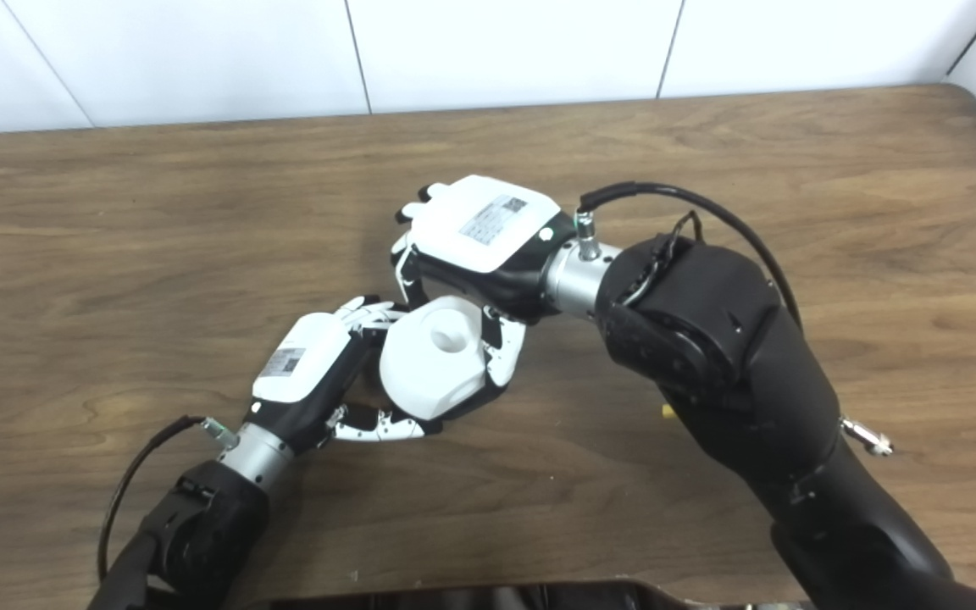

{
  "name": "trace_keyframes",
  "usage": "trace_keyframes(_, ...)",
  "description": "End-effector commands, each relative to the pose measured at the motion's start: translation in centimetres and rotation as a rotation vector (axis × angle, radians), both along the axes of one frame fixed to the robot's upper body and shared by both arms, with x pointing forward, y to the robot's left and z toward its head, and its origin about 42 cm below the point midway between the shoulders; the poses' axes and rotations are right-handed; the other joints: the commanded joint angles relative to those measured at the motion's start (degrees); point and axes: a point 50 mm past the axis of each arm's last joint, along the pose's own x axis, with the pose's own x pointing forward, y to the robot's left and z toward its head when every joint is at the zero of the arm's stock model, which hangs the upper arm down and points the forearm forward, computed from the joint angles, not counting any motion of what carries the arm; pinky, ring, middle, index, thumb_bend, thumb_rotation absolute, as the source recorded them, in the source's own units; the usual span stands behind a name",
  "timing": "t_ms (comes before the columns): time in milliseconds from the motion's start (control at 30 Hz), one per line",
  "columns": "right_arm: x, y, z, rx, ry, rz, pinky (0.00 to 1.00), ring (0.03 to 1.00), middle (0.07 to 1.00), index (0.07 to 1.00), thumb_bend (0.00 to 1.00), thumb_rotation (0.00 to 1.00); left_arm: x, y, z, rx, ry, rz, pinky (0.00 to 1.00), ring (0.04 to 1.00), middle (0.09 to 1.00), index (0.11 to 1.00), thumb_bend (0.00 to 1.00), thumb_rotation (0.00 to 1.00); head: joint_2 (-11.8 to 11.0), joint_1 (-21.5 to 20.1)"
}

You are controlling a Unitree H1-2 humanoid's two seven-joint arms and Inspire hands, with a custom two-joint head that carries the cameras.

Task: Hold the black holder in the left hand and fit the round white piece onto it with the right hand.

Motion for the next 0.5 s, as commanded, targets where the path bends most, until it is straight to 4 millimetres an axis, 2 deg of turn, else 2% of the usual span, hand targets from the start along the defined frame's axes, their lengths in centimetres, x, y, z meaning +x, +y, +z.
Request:
trace_keyframes(0, 0.14, -0.22, 0.95, 0.002, -0.05, -0.001, 1.0, 0.959, 0.837, 0.485, 0.52, 0.13, -0.36, 1.77, -2.22, 0.087, 0.114, 0.048, 0.93, 0.844, 0.776, 0.485, 0.52, 0.06, 0.04, 0.04)
trace_keyframes(467, 0.17, -0.45, 1.45, 0.003, -0.042, -0.003, 1.0, 0.964, 0.841, 0.486, 0.52, 0.13, -0.31, 1.97, -2.27, 0.097, 0.12, 0.052, 0.94, 0.848, 0.778, 0.485, 0.52, 0.06, 0.04, -0.82)
